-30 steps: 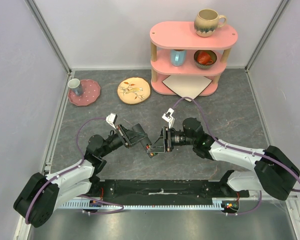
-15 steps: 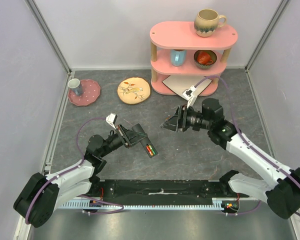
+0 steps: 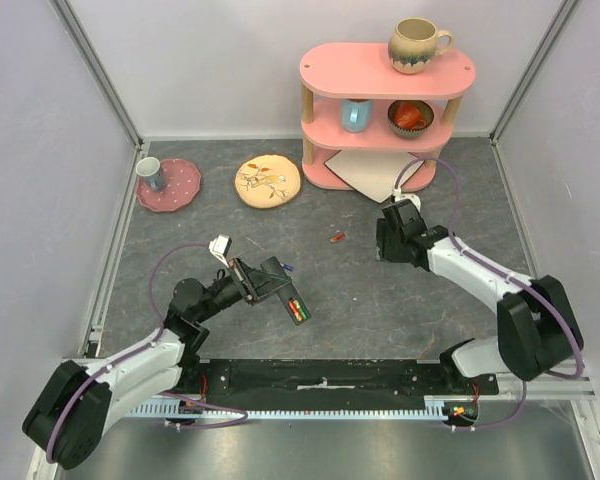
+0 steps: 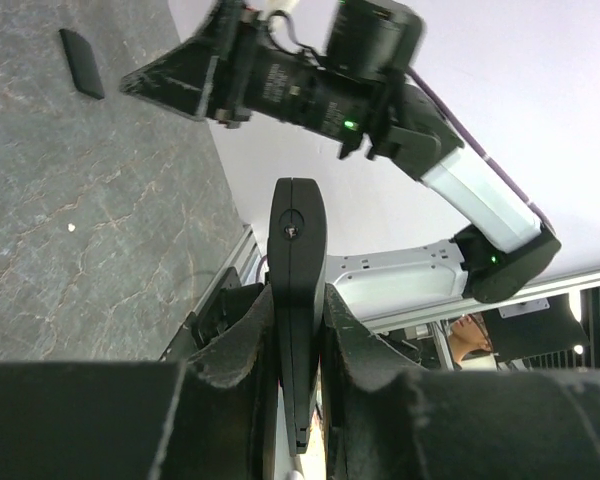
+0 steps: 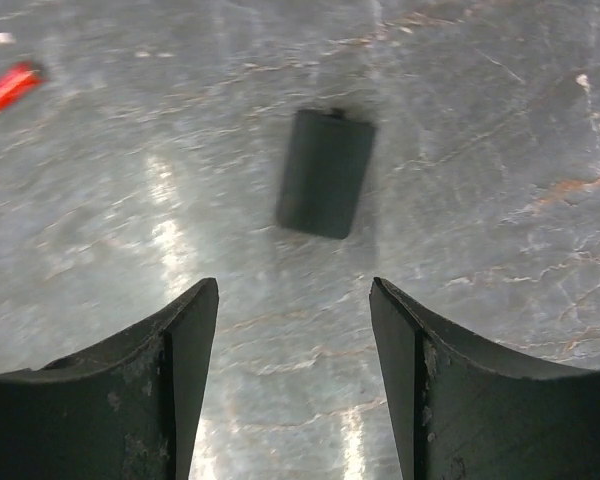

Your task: Load the batteries into the remote control

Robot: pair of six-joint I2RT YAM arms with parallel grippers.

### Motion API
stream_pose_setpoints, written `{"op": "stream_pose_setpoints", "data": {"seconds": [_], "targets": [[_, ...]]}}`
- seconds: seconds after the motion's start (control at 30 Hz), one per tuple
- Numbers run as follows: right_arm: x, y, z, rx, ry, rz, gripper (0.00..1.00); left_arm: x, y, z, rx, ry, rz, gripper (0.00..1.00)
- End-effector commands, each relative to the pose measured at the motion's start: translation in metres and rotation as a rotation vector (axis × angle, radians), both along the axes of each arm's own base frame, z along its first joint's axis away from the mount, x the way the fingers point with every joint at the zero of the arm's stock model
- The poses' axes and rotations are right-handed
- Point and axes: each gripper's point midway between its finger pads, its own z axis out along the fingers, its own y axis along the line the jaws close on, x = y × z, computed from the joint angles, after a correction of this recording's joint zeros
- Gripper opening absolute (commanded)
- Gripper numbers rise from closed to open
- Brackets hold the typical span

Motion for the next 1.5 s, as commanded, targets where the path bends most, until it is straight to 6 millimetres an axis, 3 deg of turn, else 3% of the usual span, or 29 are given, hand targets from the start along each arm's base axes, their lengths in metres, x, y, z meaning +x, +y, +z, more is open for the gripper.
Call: {"op": "stream_pose_setpoints", "data": {"seconds": [0.0, 0.2, 0.5, 0.8, 1.2, 1.47], "targets": [[0.018, -0.017, -0.011, -0.064, 0.009, -0.072, 0.7, -0.009, 0.002, 0.012, 0.01, -0.098, -0.021, 0.02], [0.026, -0.019, -0.04, -0.056, 0.093, -0.113, 0.68, -0.012, 0.004, 0.008, 0.016, -0.088, -0.021, 0.02], [0.037, -0.017, -0.046, -0.059, 0.103, -0.129, 0.68, -0.012, 0.006, 0.005, 0.016, -0.084, -0.006, 0.02], [0.039, -0.016, -0.069, 0.008, 0.166, -0.167, 0.63, -0.011, 0.008, 0.001, 0.007, -0.057, 0.006, 0.02], [0.017, -0.019, -0.087, 0.019, 0.221, -0.157, 0.59, -0.008, 0.008, -0.001, 0.012, -0.054, 0.017, 0.02], [-0.007, -0.023, -0.101, 0.026, 0.254, -0.123, 0.51, -0.008, 0.009, -0.001, 0.005, -0.055, 0.026, 0.02]]}}
